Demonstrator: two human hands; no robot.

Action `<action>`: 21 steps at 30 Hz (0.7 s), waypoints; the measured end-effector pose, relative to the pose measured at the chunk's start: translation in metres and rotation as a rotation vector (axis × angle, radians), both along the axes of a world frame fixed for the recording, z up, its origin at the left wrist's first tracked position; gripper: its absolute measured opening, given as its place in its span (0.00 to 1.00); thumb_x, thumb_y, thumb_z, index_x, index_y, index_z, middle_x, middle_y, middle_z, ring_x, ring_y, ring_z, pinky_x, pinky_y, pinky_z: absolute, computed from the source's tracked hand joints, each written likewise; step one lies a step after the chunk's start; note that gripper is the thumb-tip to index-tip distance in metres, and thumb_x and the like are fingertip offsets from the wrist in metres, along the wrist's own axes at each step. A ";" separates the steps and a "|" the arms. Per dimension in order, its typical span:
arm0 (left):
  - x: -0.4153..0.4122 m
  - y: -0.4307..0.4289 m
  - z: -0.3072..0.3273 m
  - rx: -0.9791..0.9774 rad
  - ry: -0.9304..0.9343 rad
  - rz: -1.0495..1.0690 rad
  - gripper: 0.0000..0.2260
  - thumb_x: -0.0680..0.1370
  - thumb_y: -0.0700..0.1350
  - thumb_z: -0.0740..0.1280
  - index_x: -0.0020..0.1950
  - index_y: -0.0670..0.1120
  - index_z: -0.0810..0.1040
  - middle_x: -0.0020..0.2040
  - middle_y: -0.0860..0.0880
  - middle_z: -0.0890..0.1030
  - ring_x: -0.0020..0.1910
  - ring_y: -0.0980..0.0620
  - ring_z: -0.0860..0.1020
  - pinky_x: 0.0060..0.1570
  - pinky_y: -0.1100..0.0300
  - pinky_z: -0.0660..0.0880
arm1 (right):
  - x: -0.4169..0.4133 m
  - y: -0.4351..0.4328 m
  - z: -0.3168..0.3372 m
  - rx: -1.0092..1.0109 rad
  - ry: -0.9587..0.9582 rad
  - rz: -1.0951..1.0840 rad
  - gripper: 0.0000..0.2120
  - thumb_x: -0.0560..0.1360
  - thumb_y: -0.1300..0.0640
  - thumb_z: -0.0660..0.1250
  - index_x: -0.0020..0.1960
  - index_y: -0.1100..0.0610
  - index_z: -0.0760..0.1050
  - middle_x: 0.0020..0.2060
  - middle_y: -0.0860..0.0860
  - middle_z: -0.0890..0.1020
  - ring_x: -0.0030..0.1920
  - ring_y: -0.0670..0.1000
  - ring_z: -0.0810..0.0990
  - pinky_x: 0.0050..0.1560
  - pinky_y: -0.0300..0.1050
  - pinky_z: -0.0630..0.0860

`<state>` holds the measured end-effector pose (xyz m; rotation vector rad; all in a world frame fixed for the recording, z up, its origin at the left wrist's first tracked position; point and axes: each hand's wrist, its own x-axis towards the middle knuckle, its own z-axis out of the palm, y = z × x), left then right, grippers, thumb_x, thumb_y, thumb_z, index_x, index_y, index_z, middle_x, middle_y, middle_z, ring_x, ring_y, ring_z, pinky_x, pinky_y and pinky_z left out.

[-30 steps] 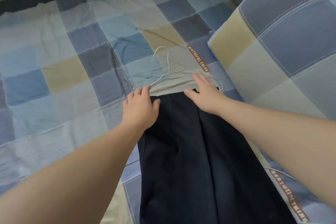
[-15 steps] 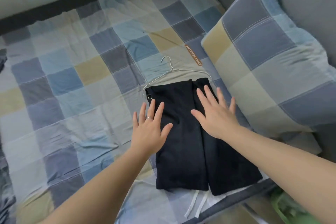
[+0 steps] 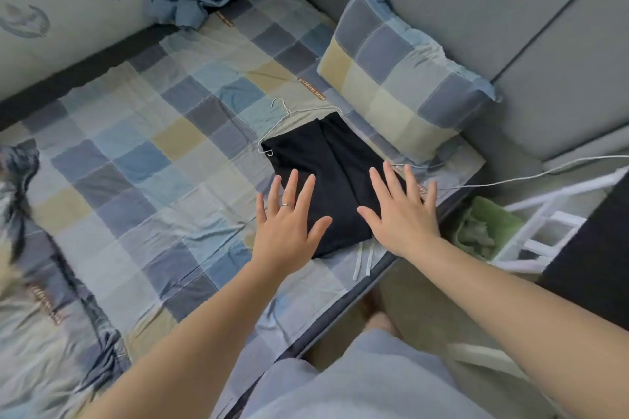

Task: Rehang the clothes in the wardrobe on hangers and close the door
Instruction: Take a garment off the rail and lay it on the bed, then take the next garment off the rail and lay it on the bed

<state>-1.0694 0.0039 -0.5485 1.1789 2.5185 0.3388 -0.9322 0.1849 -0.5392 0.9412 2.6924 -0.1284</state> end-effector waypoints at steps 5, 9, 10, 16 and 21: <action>0.040 -0.018 0.028 0.049 0.044 -0.198 0.32 0.80 0.69 0.46 0.80 0.60 0.40 0.82 0.53 0.41 0.80 0.47 0.36 0.76 0.42 0.37 | 0.085 -0.054 0.025 0.038 0.076 -0.207 0.36 0.77 0.31 0.42 0.80 0.45 0.40 0.80 0.46 0.44 0.79 0.57 0.43 0.74 0.69 0.46; 0.084 -0.010 0.039 0.087 0.044 -0.368 0.32 0.80 0.68 0.46 0.81 0.60 0.41 0.82 0.53 0.43 0.80 0.48 0.37 0.76 0.42 0.38 | 0.154 -0.082 0.042 0.060 0.098 -0.375 0.35 0.78 0.31 0.42 0.80 0.44 0.40 0.80 0.45 0.43 0.79 0.56 0.43 0.74 0.68 0.44; 0.096 -0.006 0.040 0.095 0.047 -0.412 0.32 0.80 0.69 0.46 0.81 0.60 0.42 0.82 0.53 0.43 0.80 0.48 0.38 0.76 0.42 0.38 | 0.171 -0.088 0.046 0.073 0.102 -0.414 0.35 0.78 0.32 0.42 0.80 0.44 0.41 0.80 0.45 0.43 0.79 0.56 0.43 0.74 0.67 0.44; 0.184 0.027 0.056 0.126 0.086 -0.701 0.33 0.79 0.70 0.43 0.81 0.59 0.43 0.82 0.53 0.46 0.80 0.48 0.40 0.77 0.41 0.42 | 0.273 -0.120 0.070 0.135 0.154 -0.688 0.34 0.79 0.32 0.45 0.80 0.45 0.46 0.80 0.45 0.47 0.79 0.57 0.45 0.74 0.67 0.44; 0.288 0.051 0.075 0.180 0.103 -0.948 0.32 0.79 0.69 0.44 0.81 0.59 0.44 0.82 0.53 0.45 0.81 0.47 0.41 0.76 0.41 0.42 | 0.377 -0.158 0.085 0.182 0.163 -0.938 0.34 0.78 0.32 0.44 0.80 0.45 0.46 0.80 0.46 0.48 0.79 0.57 0.47 0.74 0.67 0.46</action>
